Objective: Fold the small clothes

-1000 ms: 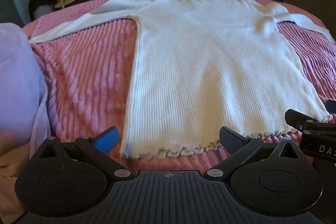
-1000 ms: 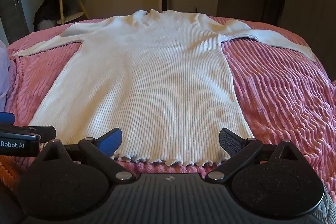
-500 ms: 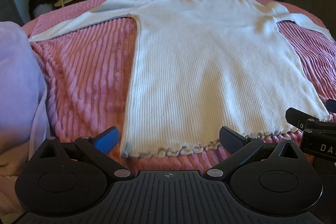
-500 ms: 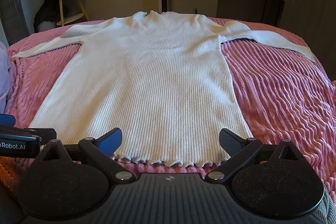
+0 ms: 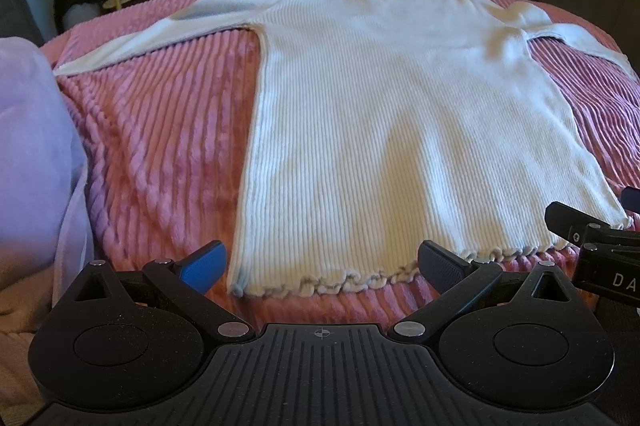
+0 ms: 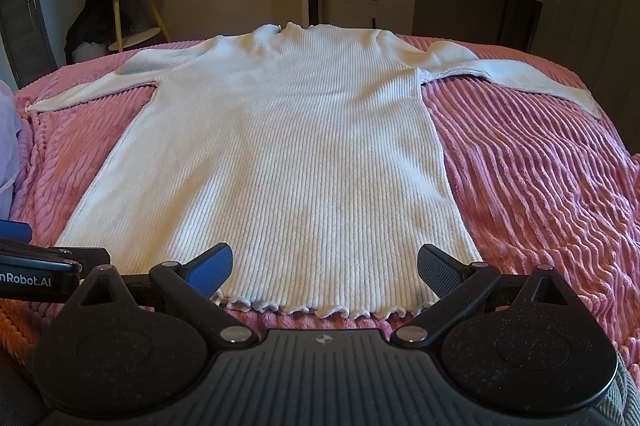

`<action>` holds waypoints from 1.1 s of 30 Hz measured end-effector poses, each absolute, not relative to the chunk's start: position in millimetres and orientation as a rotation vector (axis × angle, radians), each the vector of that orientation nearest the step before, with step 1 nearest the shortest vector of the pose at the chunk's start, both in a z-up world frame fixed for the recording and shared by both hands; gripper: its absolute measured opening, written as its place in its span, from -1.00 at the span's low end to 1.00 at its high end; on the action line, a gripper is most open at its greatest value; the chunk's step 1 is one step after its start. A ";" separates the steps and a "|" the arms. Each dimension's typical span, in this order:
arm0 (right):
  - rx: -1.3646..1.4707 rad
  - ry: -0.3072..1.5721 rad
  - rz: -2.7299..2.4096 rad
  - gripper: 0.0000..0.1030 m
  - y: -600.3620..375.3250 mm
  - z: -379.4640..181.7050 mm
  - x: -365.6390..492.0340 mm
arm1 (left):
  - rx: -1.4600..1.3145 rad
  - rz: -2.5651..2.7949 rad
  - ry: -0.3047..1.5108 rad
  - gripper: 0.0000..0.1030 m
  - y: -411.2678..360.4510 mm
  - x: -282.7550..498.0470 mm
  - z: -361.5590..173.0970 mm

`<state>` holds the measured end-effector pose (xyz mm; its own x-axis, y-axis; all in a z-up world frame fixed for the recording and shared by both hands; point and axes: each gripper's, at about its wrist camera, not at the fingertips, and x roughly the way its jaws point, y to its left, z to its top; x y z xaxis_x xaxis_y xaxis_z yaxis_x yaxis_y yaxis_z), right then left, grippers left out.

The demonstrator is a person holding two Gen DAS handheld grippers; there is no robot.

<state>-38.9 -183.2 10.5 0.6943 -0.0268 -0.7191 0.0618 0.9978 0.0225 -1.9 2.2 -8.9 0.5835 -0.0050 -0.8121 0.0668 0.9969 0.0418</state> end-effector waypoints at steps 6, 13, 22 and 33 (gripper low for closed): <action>0.049 0.797 -0.049 0.92 -182.8 10.9 -40.0 | 0.070 -0.043 0.952 1.00 2.3 -2.7 -9.5; 0.053 0.793 -0.046 0.92 -183.8 10.3 -40.3 | 0.070 -0.042 0.954 1.00 2.3 -1.9 -9.0; 0.052 0.791 -0.047 0.92 -183.3 10.6 -41.0 | 0.069 -0.043 0.956 1.00 1.8 -1.3 -8.6; 0.053 0.789 -0.046 0.92 -183.0 11.2 -41.2 | 0.069 -0.043 0.959 1.00 1.4 -1.9 -8.8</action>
